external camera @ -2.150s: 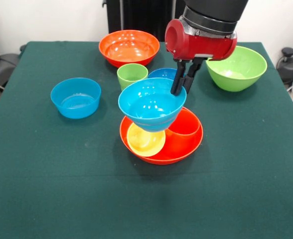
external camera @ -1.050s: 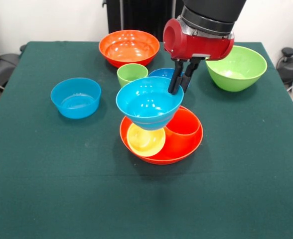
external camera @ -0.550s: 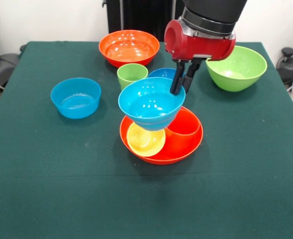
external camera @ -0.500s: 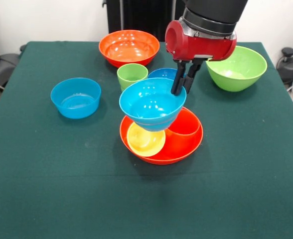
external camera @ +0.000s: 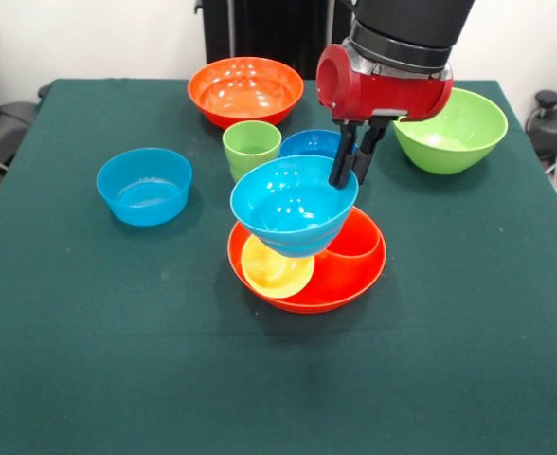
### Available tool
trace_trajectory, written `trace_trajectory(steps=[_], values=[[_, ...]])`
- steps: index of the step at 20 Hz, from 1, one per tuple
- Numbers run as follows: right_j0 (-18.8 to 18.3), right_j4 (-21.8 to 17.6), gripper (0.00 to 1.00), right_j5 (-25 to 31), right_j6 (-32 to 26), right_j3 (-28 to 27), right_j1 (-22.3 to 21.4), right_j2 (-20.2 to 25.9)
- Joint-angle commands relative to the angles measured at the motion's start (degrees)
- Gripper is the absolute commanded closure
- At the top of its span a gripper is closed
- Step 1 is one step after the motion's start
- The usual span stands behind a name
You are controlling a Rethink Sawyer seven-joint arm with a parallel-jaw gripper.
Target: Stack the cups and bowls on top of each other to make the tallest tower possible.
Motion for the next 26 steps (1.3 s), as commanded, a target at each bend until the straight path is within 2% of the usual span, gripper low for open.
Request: trace_trajectory(steps=[1,16,26], values=[[0.7,-0.3,1.0,-3.9,2.5,3.8,1.7,-0.1],[0.7,0.4,1.0,-5.0,2.8,4.2,2.1,-0.4],[0.6,2.0,1.0,-3.0,2.4,4.4,2.3,-0.6]])
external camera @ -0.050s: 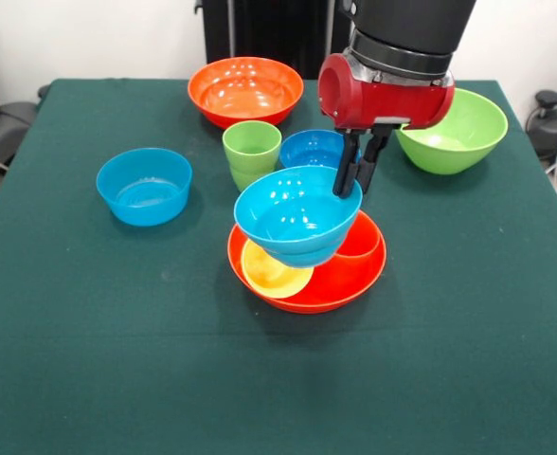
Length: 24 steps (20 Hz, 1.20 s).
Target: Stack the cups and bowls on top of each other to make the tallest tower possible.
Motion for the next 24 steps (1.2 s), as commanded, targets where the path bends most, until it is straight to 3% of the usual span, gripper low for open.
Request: trace_trajectory(steps=[1,24], values=[[0.5,1.1,1.0,0.1,2.4,4.0,1.9,-0.1],[1.0,2.5,1.0,2.1,2.3,4.2,1.8,-1.5]])
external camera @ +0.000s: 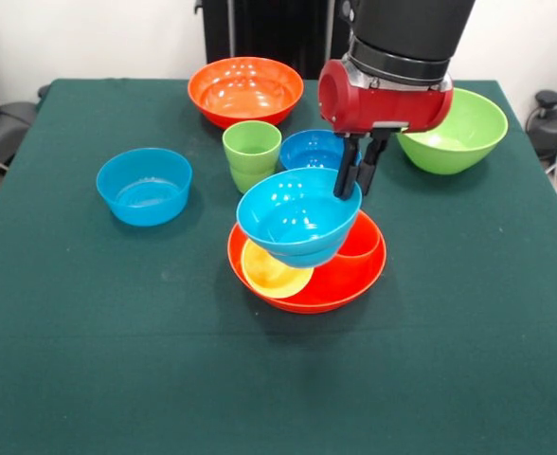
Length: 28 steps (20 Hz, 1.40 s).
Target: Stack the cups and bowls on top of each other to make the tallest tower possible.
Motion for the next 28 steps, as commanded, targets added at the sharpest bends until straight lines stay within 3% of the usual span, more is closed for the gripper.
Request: trace_trajectory(steps=[1,28], values=[[1.0,0.7,1.0,2.1,2.3,4.2,1.1,-0.8],[1.7,4.1,1.0,4.9,2.5,4.9,1.4,-2.8]])
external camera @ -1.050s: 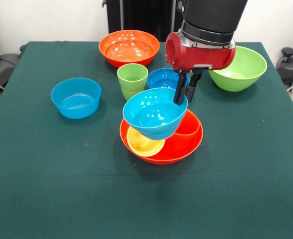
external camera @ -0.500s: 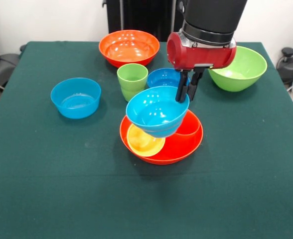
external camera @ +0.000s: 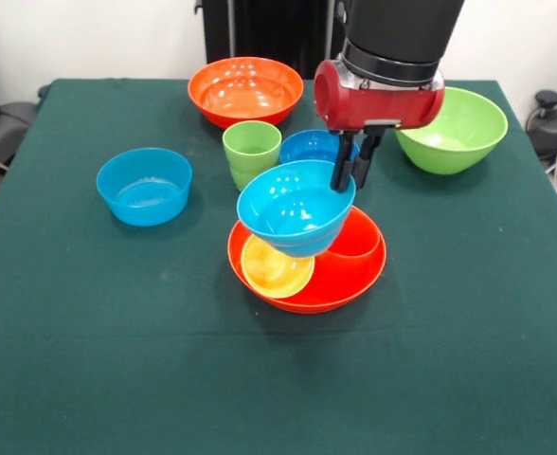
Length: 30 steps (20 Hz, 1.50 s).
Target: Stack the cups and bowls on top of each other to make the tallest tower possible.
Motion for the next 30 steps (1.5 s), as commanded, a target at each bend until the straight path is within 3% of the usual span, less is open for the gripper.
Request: trace_trajectory(steps=[1,12,13,20,21,30], values=[[1.6,0.6,1.0,4.9,2.5,3.2,1.2,-1.1],[1.7,1.5,1.0,2.7,2.0,3.7,1.2,-1.5],[1.7,1.5,0.0,2.4,2.0,3.8,1.2,-1.4],[1.9,1.7,0.0,1.2,2.5,4.4,1.0,-1.4],[2.0,1.5,1.0,0.5,2.9,4.5,0.8,-1.6],[1.6,2.1,1.0,0.0,2.8,4.6,1.0,-1.0]])
